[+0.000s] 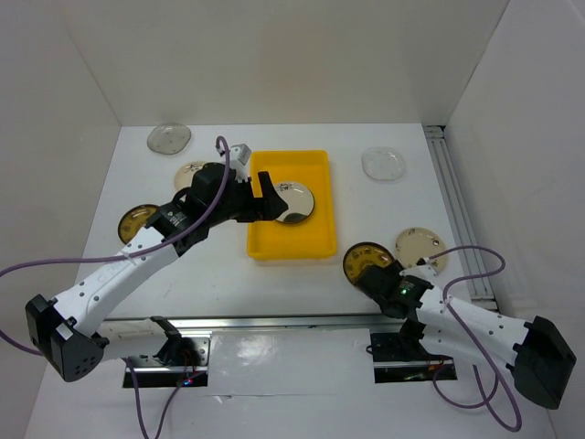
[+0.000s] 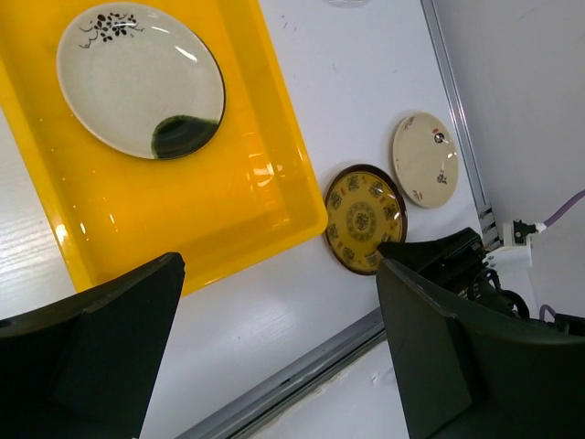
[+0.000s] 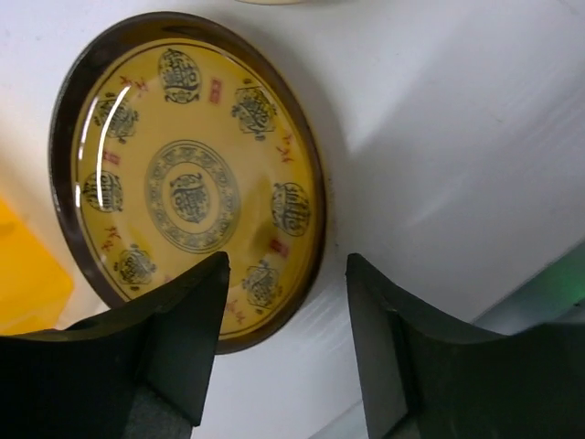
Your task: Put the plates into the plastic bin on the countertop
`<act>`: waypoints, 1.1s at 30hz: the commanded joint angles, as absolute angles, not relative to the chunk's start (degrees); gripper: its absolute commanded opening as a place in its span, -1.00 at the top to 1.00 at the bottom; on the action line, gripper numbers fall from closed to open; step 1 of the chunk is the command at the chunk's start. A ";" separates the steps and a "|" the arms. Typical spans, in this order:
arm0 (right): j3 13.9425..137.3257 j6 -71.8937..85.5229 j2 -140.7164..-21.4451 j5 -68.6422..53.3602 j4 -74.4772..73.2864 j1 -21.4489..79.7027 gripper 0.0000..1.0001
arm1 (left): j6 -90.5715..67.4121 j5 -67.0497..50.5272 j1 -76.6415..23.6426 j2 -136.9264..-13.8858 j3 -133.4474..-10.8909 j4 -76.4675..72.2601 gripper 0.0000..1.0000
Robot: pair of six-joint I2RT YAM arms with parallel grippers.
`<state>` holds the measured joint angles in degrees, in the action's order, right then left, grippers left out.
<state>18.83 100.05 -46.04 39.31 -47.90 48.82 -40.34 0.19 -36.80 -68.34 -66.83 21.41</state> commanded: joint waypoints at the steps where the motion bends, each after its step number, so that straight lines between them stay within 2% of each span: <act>1: 17.67 102.48 -47.54 42.18 -42.11 48.60 -0.21 | -38.50 0.88 -37.00 -66.36 -66.54 21.62 -1.00; 2: 16.36 103.18 -47.55 42.19 -41.32 48.60 0.04 | -38.50 0.88 -37.00 -66.36 -66.53 21.62 -1.00; 4: 15.30 103.18 -47.03 42.19 -39.56 48.60 0.25 | -38.50 1.49 -37.00 -66.36 -66.53 22.24 -1.00; 7: 13.10 103.71 -47.02 41.05 -37.62 48.60 0.27 | -38.50 1.49 -37.00 -66.36 -66.01 22.24 -1.00; 10: 12.57 103.71 -47.02 41.04 -37.09 48.60 0.41 | -38.50 1.49 -37.00 -66.36 -66.01 22.24 -1.00; 12: 12.57 103.71 -47.55 41.04 -37.09 48.08 0.53 | -38.50 2.19 -37.00 -66.36 -65.48 22.24 -1.00; 13: 12.57 103.71 -47.55 41.04 -37.09 47.55 0.77 | -39.11 2.20 -37.00 -66.36 -65.48 22.24 -1.00; 16: 12.57 103.71 -47.55 40.43 -37.09 46.41 1.00 | -40.34 2.20 -36.39 -66.36 -65.48 23.29 -1.00; 20: 15.20 105.20 -47.02 41.83 -40.07 46.41 1.00 | -41.04 3.33 -35.16 -65.31 -64.43 23.82 -1.00; 26: 28.28 108.71 -48.16 51.04 -54.38 46.41 1.00 | -42.80 3.87 -33.93 -63.19 -62.58 24.35 -1.00; 33: 44.72 113.20 -58.86 60.10 -69.33 46.41 1.00 | -43.33 5.89 -33.40 -61.52 -61.44 26.28 -1.00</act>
<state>39.33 109.10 -55.68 50.63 -58.94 46.65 -42.37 4.25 -33.78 -63.05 -61.80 25.96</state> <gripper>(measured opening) 0.023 0.997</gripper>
